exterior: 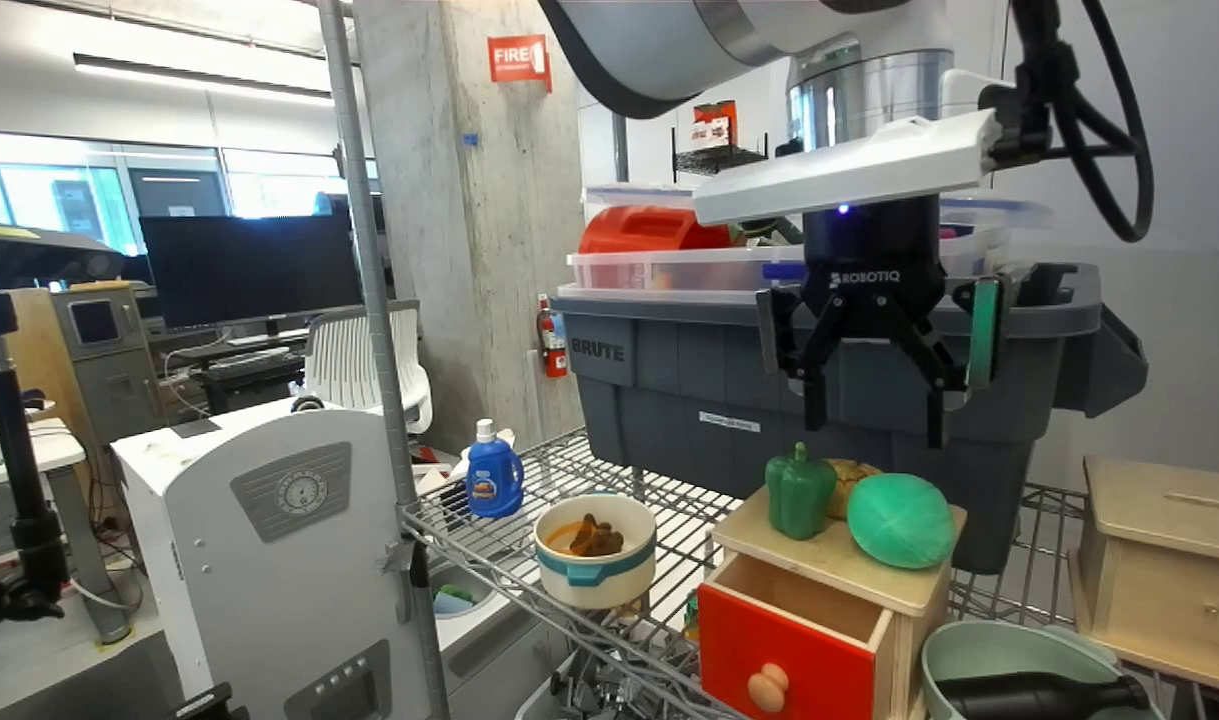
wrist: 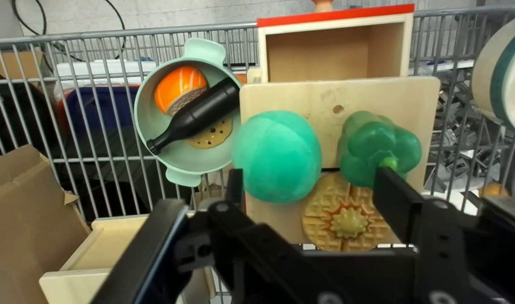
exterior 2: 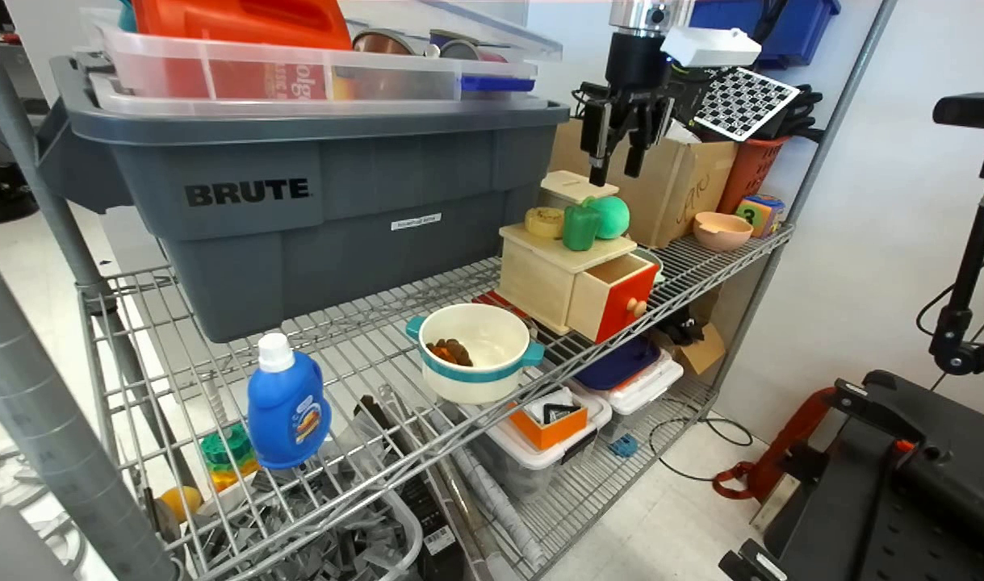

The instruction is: Put the turquoise object in the pot on top of the chest drawer

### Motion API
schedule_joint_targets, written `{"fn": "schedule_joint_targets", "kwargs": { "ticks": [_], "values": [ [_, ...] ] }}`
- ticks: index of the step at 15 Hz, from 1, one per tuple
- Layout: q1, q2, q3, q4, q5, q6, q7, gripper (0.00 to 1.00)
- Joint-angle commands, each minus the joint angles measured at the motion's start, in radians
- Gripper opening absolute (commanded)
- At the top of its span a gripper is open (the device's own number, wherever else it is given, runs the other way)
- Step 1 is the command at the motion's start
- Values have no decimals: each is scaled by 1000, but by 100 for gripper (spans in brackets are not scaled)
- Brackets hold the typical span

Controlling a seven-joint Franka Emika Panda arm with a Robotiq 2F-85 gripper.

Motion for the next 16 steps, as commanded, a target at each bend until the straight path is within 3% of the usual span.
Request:
{"fn": "schedule_joint_targets", "kwargs": {
  "ticks": [1,16],
  "values": [
    [10,-83,22,-116,29,21,-27,100],
    [69,-329,54,-503,101,79,8,100]
  ]
}}
